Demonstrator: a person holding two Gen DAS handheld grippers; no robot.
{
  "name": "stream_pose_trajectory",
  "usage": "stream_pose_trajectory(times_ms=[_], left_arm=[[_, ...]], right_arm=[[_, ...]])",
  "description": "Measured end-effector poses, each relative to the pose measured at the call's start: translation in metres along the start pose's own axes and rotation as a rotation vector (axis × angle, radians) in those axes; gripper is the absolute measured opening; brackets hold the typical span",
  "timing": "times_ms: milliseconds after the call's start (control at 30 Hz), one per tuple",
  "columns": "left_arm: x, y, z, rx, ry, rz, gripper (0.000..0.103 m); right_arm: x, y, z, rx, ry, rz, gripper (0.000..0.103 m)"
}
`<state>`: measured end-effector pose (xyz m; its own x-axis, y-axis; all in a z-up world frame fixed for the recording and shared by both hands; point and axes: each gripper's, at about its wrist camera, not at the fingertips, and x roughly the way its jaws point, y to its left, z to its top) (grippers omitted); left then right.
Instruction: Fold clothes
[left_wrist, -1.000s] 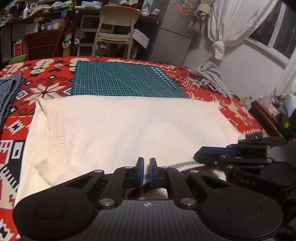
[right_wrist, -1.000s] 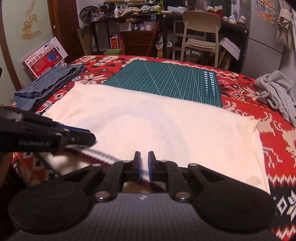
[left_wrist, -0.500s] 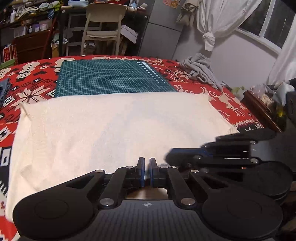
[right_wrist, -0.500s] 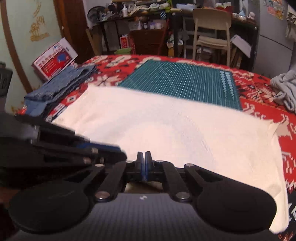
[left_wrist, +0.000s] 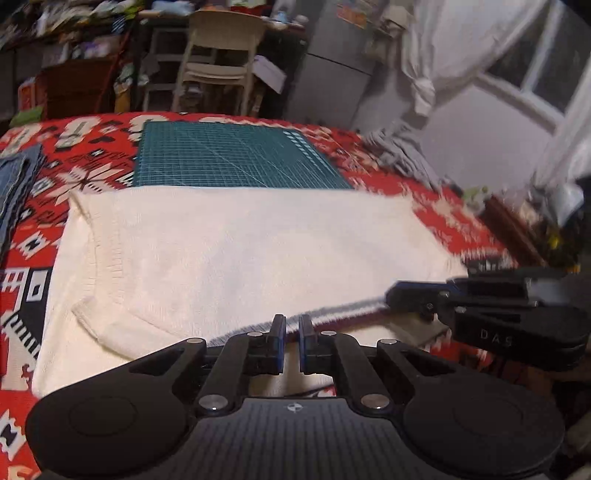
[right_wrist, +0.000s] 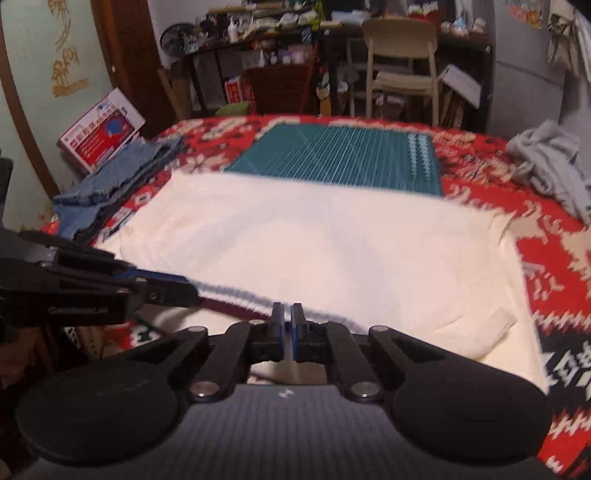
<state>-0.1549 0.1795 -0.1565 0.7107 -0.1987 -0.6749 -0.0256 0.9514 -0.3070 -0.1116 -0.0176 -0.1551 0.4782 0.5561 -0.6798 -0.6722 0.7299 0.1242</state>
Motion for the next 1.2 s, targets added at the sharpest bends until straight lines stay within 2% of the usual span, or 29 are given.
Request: stream_pose_trajectory(times_ms=[133, 300, 467, 700, 800, 900, 1200], left_arm=[[0.0, 0.015, -0.003, -0.048, 0.021, 0.052, 0.005], [-0.011, 0.032, -0.015, -0.136, 0.026, 0.053, 0.005], [-0.026, 0.044, -0.015, -0.24, -0.005, 0.075, 0.005], [-0.03, 0.06, -0.004, -0.29, -0.077, 0.083, 0.005], [-0.021, 0.08, -0.012, -0.381, -0.068, 0.093, 0.005], [-0.024, 0.096, -0.022, -0.473, -0.086, 0.058, 0.003], [-0.029, 0.092, -0.025, -0.496, -0.09, 0.052, 0.003]], right_arm=[[0.002, -0.015, -0.001, 0.029, 0.036, -0.056, 0.004], [-0.003, -0.028, -0.014, 0.072, 0.065, -0.055, 0.004], [-0.011, -0.029, -0.018, 0.085, 0.055, -0.057, 0.004], [-0.015, -0.025, -0.004, 0.058, 0.024, -0.064, 0.006], [-0.011, -0.035, -0.002, 0.11, 0.023, -0.063, 0.006], [-0.014, -0.046, -0.008, 0.165, 0.025, -0.067, 0.006], [-0.024, -0.079, -0.021, 0.328, 0.017, -0.078, 0.007]])
